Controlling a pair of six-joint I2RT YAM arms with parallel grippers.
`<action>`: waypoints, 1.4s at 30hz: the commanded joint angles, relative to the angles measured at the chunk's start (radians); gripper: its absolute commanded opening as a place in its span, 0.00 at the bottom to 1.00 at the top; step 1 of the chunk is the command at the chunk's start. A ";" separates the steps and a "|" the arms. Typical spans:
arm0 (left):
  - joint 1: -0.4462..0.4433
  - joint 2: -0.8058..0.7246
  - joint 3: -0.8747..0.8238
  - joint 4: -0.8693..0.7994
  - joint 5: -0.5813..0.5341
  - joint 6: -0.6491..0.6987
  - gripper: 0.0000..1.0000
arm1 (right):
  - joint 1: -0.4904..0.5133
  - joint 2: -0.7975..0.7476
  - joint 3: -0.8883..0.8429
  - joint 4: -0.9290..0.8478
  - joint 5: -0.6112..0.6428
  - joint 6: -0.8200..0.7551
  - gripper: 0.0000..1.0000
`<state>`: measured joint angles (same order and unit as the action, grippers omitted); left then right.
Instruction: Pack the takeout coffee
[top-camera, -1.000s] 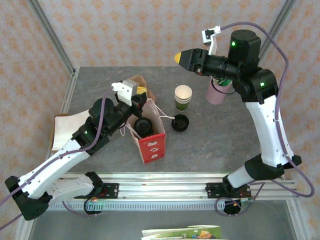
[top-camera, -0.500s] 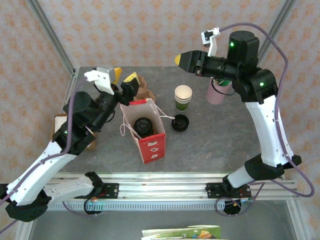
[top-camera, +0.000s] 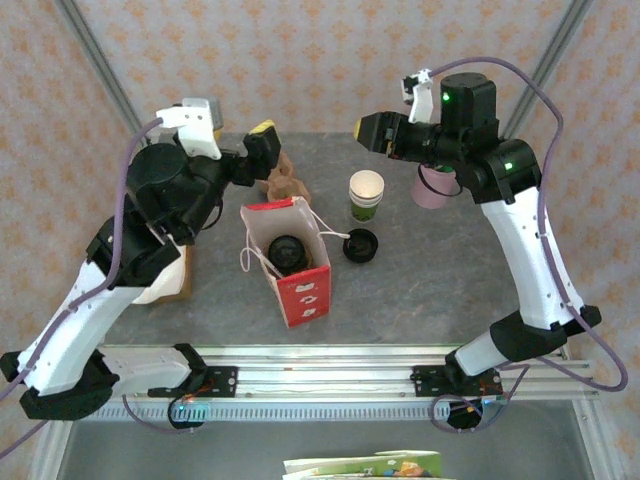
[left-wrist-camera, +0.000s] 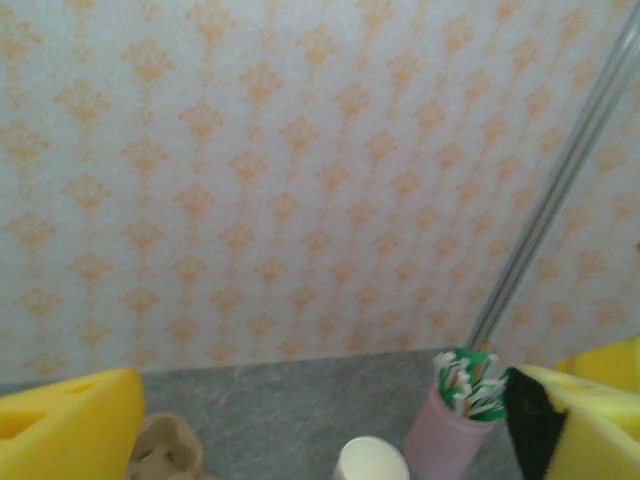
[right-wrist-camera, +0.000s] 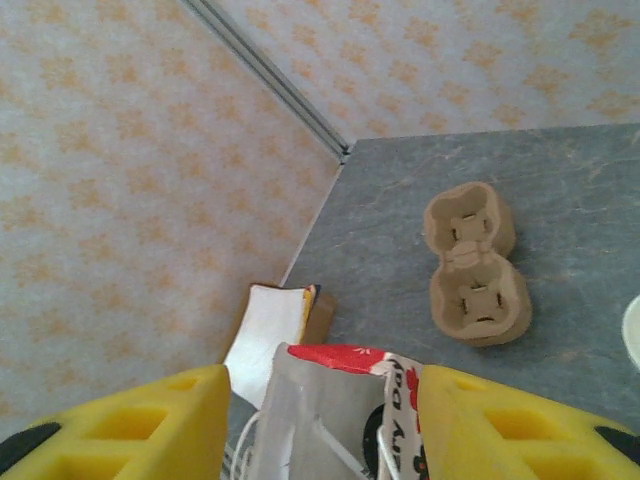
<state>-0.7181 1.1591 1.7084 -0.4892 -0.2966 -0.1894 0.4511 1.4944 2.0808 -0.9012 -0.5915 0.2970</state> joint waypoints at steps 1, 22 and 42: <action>0.009 0.032 0.069 -0.179 -0.094 -0.095 0.99 | 0.008 -0.028 0.005 -0.042 0.075 -0.053 0.53; 0.405 0.267 0.382 -0.727 -0.069 -0.464 0.99 | 0.185 0.100 0.095 -0.101 0.367 -0.227 0.63; 0.962 0.174 -0.115 -0.665 0.148 -0.468 0.98 | 0.456 0.136 -0.028 0.088 0.471 -0.301 0.68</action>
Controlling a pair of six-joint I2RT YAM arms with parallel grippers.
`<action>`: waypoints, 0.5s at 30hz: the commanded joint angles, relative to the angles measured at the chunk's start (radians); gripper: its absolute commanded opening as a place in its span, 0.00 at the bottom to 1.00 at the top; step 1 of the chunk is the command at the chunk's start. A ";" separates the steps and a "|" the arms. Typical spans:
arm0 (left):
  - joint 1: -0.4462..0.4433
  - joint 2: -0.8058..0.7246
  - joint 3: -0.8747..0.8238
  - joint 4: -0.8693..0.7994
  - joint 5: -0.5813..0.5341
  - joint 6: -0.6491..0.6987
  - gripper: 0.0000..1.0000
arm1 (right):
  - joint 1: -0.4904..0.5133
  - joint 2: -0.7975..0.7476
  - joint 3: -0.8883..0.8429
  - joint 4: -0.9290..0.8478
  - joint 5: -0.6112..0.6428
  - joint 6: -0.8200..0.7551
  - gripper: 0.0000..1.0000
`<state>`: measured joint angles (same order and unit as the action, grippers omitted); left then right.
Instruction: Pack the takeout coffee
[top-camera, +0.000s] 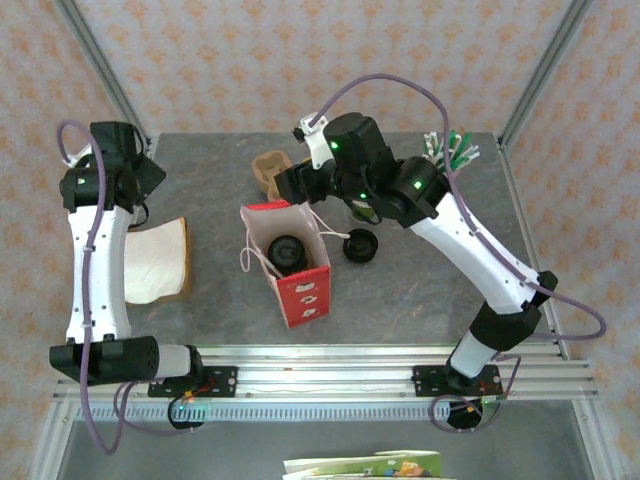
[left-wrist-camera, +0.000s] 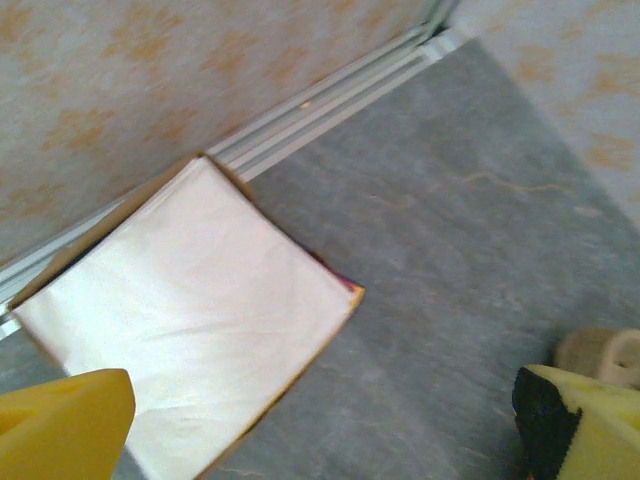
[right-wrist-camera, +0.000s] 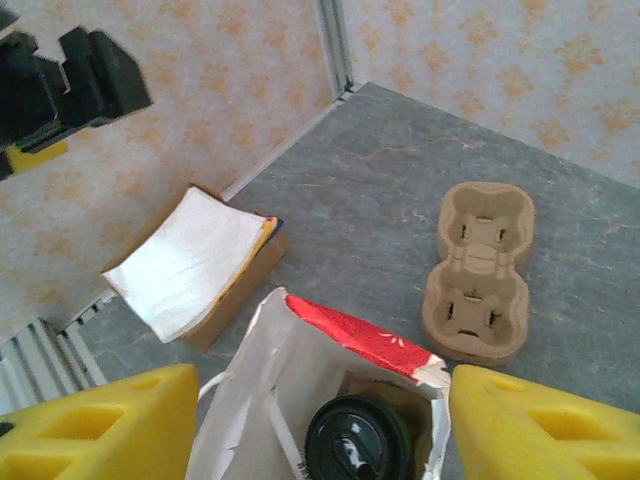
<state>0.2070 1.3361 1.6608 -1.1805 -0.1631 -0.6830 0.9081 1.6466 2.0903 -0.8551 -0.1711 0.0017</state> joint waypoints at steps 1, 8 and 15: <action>0.056 -0.001 -0.115 0.041 0.023 0.040 0.98 | 0.000 -0.023 -0.057 0.051 0.054 -0.002 0.68; 0.068 0.040 -0.366 0.231 0.188 0.130 0.86 | 0.000 0.089 0.026 0.042 -0.048 0.052 0.72; 0.020 0.152 -0.422 0.275 0.140 0.212 0.75 | 0.005 0.167 0.122 0.099 -0.144 0.033 0.72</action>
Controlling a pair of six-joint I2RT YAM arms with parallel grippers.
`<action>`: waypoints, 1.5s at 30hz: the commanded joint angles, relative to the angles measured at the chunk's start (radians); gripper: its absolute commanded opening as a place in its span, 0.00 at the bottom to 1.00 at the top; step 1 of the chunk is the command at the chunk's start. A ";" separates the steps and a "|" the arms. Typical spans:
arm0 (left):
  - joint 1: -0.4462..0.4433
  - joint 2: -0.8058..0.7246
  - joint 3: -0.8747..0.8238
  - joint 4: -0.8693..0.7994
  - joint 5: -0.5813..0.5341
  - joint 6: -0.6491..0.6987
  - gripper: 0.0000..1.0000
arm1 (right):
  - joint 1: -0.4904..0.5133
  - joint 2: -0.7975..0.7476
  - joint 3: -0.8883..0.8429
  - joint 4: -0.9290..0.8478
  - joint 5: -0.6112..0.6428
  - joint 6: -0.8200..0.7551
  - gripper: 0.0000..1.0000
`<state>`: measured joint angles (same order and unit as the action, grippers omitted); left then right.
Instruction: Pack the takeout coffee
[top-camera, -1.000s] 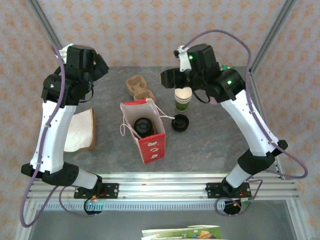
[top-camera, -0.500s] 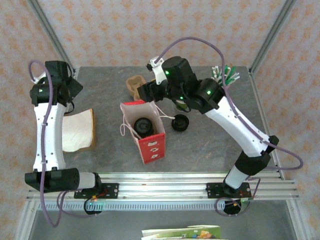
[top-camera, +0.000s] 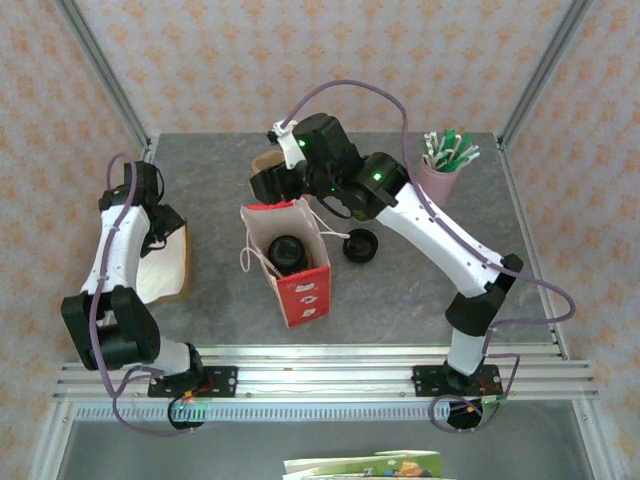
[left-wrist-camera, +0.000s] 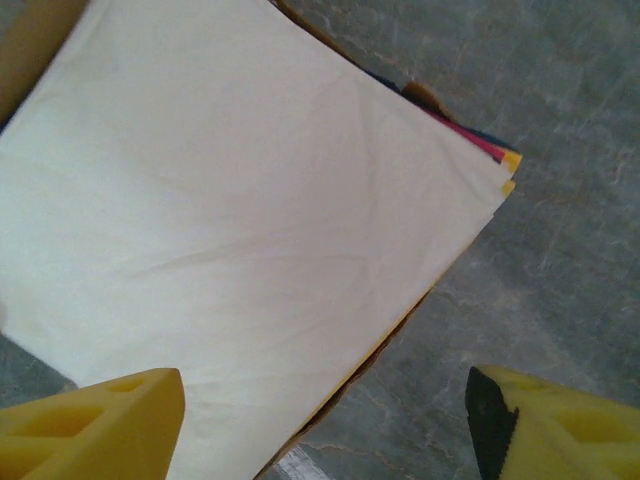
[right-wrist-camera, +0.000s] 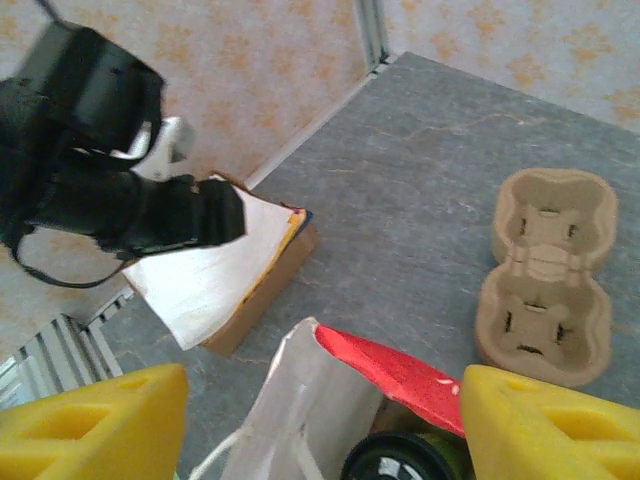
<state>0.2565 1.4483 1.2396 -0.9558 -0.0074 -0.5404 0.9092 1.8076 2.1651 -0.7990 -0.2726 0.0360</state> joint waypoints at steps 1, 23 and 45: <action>-0.042 0.060 0.003 0.059 -0.019 0.091 0.74 | 0.004 0.012 0.053 0.039 -0.039 -0.008 0.72; -0.057 0.186 -0.057 0.299 -0.007 0.168 0.49 | 0.005 0.087 0.026 0.007 -0.056 0.004 0.72; -0.054 0.234 -0.015 0.302 -0.037 0.189 0.32 | 0.004 0.098 0.046 -0.020 -0.056 0.005 0.72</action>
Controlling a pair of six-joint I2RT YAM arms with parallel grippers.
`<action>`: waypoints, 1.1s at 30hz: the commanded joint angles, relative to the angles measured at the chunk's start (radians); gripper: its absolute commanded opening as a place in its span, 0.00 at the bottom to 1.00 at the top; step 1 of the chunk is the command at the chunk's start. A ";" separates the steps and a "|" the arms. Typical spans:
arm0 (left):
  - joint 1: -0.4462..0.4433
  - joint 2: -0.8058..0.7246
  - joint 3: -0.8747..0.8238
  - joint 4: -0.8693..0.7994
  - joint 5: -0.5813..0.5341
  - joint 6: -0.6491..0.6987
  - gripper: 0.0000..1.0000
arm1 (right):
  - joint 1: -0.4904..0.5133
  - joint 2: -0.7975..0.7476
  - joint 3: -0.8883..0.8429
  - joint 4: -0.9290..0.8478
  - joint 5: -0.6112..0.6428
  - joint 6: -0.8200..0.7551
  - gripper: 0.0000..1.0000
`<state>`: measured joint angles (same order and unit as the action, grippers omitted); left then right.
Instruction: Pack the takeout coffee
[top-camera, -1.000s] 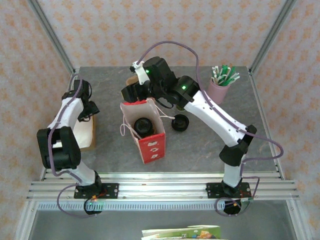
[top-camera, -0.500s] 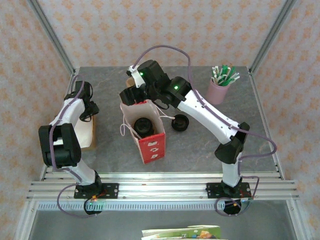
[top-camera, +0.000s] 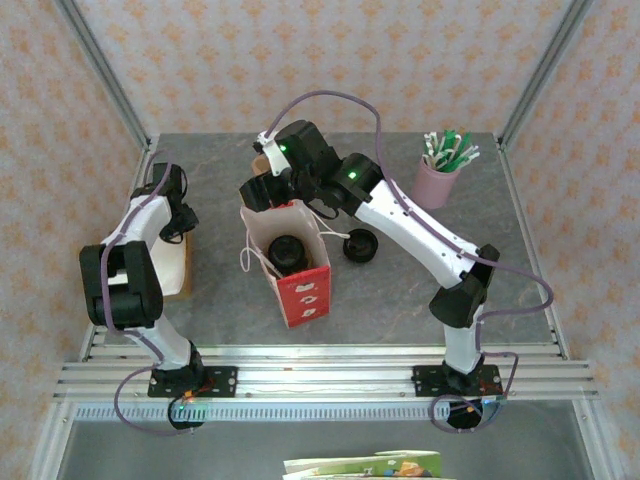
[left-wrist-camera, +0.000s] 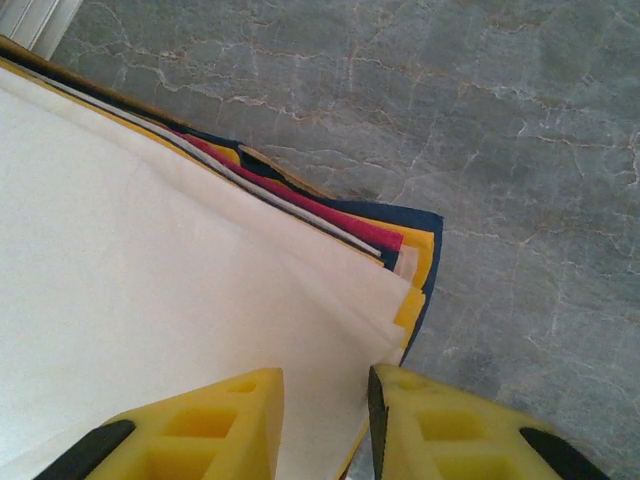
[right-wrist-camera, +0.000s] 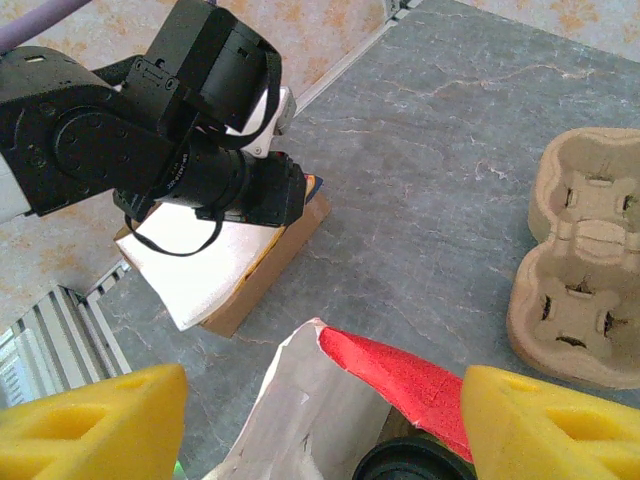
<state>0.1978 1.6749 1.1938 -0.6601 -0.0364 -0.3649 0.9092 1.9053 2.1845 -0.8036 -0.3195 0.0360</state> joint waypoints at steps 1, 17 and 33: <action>0.005 0.010 0.030 0.008 -0.007 0.013 0.32 | 0.005 0.000 0.027 -0.016 -0.009 0.005 0.72; 0.004 0.014 0.028 0.006 -0.018 0.018 0.15 | 0.004 0.014 0.049 -0.028 -0.015 0.009 0.73; -0.002 -0.063 0.092 -0.038 -0.028 -0.002 0.00 | 0.004 0.018 0.054 -0.032 -0.021 0.019 0.72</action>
<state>0.1978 1.6577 1.2434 -0.6670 -0.0376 -0.3584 0.9092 1.9106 2.2089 -0.8223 -0.3317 0.0441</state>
